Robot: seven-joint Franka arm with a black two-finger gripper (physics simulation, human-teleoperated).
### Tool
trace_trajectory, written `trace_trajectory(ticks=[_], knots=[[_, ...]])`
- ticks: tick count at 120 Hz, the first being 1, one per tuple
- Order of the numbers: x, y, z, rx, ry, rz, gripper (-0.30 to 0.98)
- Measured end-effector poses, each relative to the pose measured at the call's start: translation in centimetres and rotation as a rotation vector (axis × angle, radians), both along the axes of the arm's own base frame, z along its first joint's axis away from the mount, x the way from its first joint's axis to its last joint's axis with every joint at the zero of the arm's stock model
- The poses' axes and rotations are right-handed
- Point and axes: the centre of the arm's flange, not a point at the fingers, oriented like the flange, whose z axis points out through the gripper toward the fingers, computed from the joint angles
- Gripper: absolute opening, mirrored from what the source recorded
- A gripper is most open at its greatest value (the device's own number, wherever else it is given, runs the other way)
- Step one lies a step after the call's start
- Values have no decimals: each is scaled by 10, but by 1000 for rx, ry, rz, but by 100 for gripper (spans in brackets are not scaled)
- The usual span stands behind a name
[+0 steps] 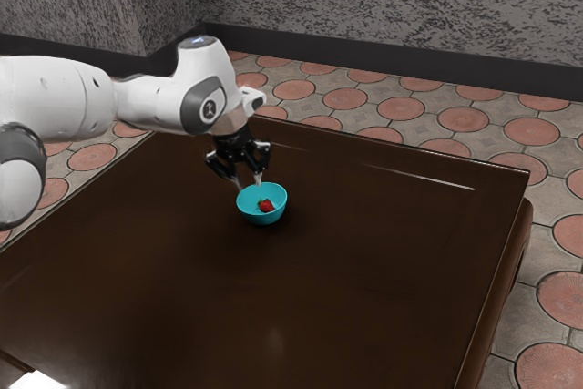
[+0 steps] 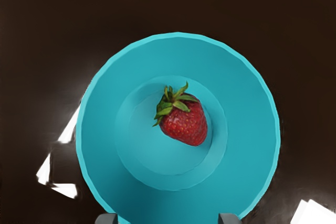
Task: Take strawberry from the bowl
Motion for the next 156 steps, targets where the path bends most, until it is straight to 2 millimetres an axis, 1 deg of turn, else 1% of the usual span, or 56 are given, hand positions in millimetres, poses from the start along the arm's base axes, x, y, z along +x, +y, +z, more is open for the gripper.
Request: trace_trajectory(ticks=[10,22,40,51,66,80,87,96,107,116,127,143,156], knots=[[9,-3,-26,-9,4,81,17],[22,-3,-37,-26,-31,170,15],[26,4,-58,-65,-39,307,15],[27,8,-69,-77,-34,370,21],[28,10,-86,-85,-23,437,25],[30,10,-89,-94,-30,483,26],[30,9,-95,-96,-25,503,26],[31,10,-100,-96,-24,524,37],[31,10,-100,-98,-28,545,40],[30,6,-98,-98,-31,554,36],[28,3,-94,-104,-28,574,24],[25,5,-93,-106,-18,607,20],[23,7,-95,-104,-8,629,12]])
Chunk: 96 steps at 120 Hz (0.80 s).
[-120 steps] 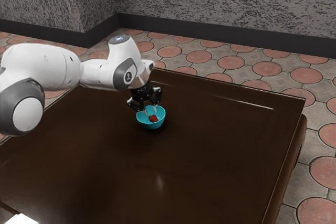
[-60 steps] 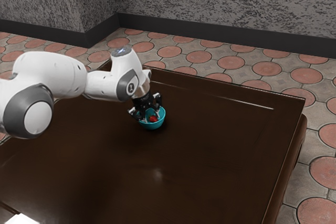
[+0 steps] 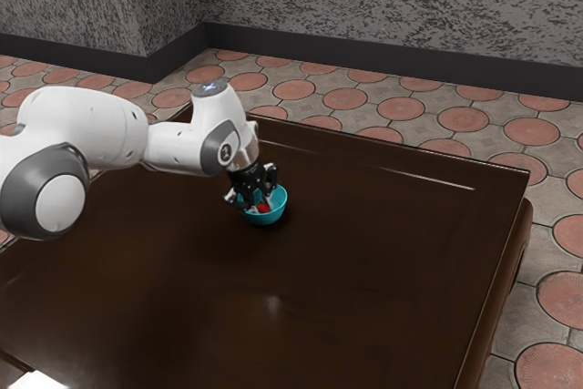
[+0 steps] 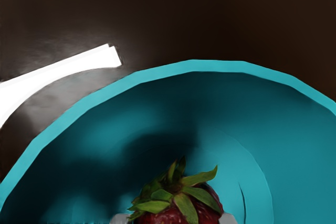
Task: Take strawberry from the bowl
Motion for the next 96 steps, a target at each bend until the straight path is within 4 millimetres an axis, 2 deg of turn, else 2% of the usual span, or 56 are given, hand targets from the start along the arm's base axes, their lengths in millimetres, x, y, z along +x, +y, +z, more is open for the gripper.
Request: trace_trajectory(ticks=[10,16,26,32,37,42,48,60,76,78,80,82,84,86,90,93,96], knots=[[0,-2,2,-2,2,12,9],[0,-3,10,-3,-6,18,8],[-2,-13,48,-6,-39,15,7],[-5,-41,73,-3,-58,-20,6],[-2,-83,79,5,-67,-73,6],[10,-126,77,9,-73,-126,7],[14,-151,57,12,-43,-153,6],[14,-152,33,9,10,-141,8],[11,-150,32,1,38,-133,33],[9,-152,41,-2,34,-135,36],[7,-153,59,-6,21,-138,38],[3,-155,92,-9,-3,-145,40],[-4,-158,131,-6,-29,-161,43],[-16,-166,181,-1,-62,-187,45],[-49,-186,270,24,-120,-253,48],[-76,-198,321,51,-153,-303,50],[-98,-201,360,89,-180,-354,52]])
